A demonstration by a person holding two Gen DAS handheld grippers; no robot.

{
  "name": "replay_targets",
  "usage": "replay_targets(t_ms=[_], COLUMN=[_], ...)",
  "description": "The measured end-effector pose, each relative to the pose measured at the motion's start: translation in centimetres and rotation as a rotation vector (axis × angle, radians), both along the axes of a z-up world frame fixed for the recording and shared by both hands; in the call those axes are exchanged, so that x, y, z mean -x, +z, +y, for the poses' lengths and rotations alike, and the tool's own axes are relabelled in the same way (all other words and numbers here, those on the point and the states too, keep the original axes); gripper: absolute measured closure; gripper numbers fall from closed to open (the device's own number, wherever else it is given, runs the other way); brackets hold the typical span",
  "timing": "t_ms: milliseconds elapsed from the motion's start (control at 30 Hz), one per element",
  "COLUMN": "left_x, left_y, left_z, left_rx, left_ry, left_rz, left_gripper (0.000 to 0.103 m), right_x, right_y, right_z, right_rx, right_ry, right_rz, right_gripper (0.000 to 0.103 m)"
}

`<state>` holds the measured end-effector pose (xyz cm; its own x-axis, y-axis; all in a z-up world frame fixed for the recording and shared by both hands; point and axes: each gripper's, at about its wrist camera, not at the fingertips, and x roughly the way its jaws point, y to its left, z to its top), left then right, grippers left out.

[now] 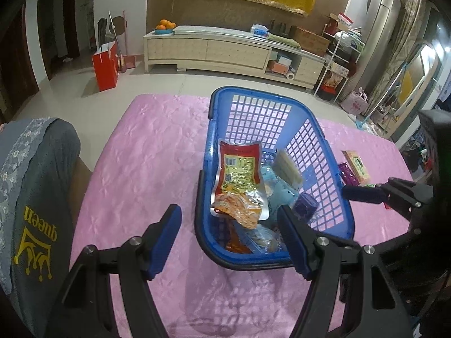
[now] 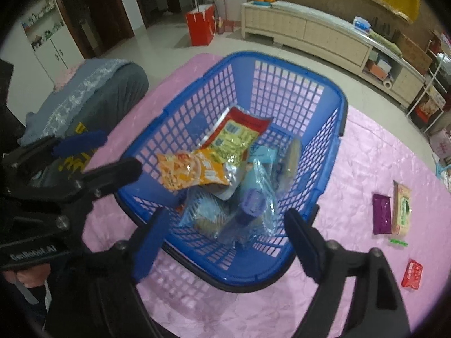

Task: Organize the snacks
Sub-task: 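Move both grippers from the basket back to the remaining snacks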

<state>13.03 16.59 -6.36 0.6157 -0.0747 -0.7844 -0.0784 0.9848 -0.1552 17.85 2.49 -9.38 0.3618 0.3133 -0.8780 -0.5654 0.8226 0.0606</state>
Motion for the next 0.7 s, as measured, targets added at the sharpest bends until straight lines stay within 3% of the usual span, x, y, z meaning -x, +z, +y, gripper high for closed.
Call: replay_targets(t_ms=[200, 700], left_x=[0.6, 0.3], left_y=[1.6, 3.9], left_z=[-1.7, -9.2], left_rx=[-0.014, -0.052], left_ry=[-0.021, -0.118], left_rz=[-0.021, -0.047], left_gripper=[0.035, 0.031], right_x=[0.8, 1.8], right_y=[1.3, 4.3], right_z=[-2.0, -11.7], right_rx=[-0.012, -0.086], right_ry=[-0.028, -0.174], right_rz=[-0.032, -0.082], right_gripper=[0.016, 0.016])
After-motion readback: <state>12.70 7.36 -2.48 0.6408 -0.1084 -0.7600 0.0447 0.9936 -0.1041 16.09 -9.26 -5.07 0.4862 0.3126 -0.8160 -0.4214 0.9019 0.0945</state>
